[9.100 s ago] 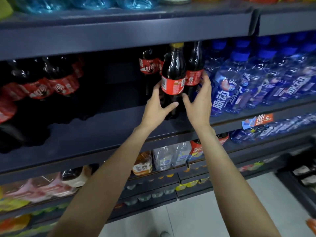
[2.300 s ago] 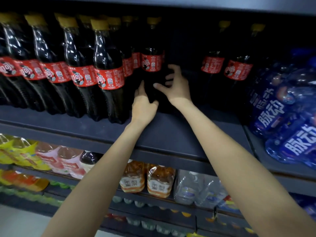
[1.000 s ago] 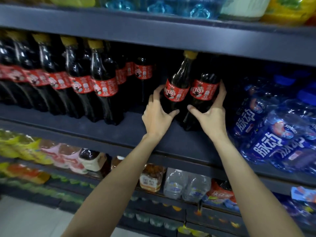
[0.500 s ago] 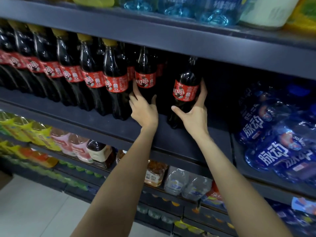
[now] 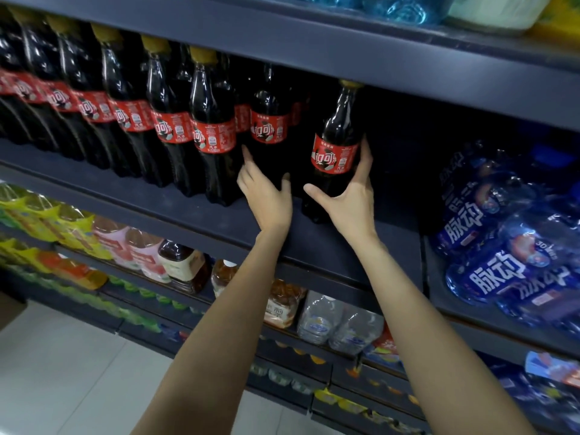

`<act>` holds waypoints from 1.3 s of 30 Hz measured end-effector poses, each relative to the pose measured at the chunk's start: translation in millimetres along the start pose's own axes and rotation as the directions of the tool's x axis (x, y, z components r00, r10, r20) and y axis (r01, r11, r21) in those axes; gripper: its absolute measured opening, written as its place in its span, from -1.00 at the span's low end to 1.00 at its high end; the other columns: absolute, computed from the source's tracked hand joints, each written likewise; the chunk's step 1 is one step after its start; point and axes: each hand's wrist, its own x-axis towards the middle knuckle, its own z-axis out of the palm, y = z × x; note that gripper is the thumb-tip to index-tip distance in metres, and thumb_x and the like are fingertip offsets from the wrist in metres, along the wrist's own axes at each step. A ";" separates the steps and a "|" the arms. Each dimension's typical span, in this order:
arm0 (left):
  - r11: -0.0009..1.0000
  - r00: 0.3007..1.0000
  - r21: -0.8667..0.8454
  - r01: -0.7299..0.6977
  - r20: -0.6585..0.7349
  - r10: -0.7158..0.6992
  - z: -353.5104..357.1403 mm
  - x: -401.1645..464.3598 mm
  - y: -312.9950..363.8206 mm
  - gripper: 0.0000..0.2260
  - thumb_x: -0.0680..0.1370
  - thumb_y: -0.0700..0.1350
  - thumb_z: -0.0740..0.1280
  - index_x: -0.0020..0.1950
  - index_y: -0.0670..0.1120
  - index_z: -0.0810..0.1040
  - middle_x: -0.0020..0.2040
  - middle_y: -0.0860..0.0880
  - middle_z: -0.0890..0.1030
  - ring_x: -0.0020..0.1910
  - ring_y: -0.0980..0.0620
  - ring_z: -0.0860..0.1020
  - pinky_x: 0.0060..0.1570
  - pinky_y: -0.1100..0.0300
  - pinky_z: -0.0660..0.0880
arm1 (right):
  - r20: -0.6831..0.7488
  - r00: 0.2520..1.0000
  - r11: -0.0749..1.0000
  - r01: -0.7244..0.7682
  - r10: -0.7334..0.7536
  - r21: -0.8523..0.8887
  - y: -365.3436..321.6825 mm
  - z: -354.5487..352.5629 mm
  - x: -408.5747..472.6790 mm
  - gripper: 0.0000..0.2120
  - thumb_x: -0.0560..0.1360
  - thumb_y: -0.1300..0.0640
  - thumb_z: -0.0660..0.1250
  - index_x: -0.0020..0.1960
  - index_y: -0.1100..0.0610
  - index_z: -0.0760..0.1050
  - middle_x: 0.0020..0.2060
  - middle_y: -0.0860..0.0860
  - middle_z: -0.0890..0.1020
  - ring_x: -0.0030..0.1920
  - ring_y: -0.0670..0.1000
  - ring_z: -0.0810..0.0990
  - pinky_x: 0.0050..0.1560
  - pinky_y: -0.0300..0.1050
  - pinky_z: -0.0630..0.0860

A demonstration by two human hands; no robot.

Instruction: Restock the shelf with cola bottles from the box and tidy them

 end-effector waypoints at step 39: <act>0.977 0.834 -0.112 -0.184 0.508 0.215 -156.8 57.9 -36.1 -0.33 0.53 -0.20 0.34 0.54 -0.02 0.07 0.47 -0.08 0.20 0.35 0.08 0.31 0.18 0.27 0.37 | -0.134 0.981 0.976 -0.161 0.142 -0.149 -86.3 117.9 -24.2 -0.10 0.37 0.01 0.49 0.52 0.15 0.04 0.38 0.11 0.33 0.40 0.09 0.28 0.38 0.00 0.29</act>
